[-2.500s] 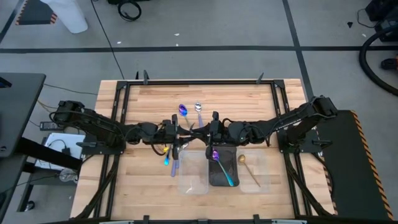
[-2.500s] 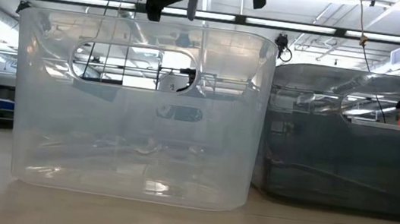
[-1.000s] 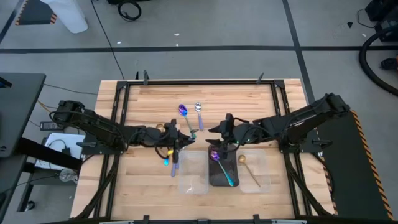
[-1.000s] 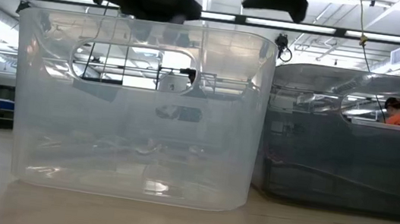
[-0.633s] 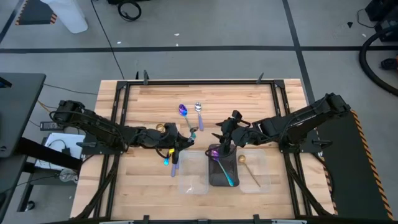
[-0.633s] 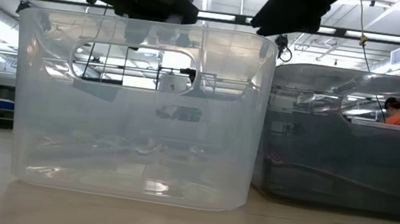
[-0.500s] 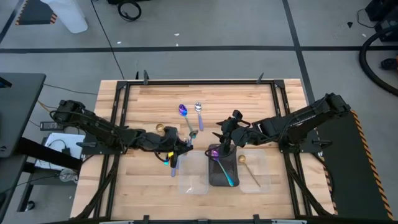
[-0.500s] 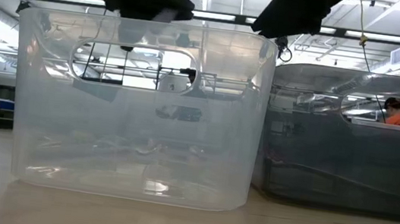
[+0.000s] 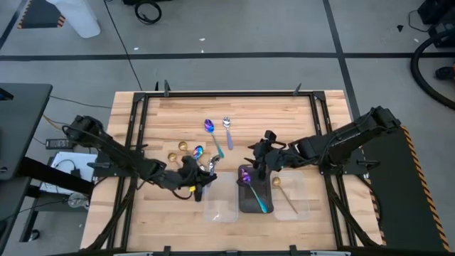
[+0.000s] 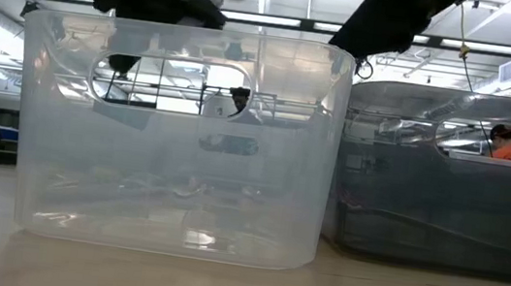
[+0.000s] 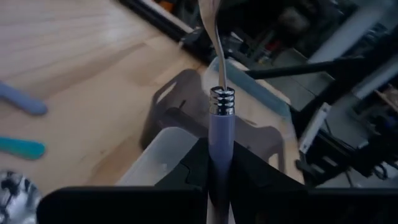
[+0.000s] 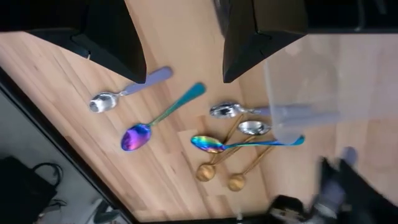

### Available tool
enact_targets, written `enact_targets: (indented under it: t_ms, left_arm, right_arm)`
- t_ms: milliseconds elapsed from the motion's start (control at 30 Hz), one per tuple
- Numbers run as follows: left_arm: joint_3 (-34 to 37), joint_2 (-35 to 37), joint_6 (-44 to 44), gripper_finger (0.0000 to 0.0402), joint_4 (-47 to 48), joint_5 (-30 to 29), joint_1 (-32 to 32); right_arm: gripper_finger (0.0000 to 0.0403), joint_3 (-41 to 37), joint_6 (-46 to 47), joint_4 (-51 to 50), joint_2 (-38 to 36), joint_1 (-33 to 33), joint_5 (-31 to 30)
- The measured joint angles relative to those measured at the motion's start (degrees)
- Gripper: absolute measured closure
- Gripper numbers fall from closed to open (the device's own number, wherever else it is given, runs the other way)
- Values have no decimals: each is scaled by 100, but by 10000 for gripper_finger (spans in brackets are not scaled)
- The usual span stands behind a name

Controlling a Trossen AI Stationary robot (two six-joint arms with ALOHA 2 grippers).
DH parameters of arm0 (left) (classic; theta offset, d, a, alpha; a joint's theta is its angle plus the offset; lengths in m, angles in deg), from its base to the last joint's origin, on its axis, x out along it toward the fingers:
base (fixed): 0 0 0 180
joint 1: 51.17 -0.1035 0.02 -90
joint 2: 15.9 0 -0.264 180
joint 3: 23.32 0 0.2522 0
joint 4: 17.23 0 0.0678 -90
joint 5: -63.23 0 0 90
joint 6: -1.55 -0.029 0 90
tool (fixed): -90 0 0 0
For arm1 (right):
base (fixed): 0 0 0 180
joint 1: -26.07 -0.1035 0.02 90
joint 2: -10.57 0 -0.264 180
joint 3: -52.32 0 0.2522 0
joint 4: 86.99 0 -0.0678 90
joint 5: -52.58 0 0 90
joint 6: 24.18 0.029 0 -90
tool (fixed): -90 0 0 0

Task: Sort silverware by color (type)
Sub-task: Put the purple into the left transparent bin

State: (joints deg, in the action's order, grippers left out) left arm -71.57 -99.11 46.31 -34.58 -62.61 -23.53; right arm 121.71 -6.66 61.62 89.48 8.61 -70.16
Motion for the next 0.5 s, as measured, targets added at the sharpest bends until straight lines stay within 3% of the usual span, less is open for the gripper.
enact_targets:
  t_ms: [300,500]
  left_arm:
    - [-530,-766,601,361,248,-300,66]
    - [-1316,-1085,909,361,1387,-349,132]
  right_arm:
    - [181,0,-118,-7,31,-463,-13]
    - [181,-22,-120,-10,31,-891,-194]
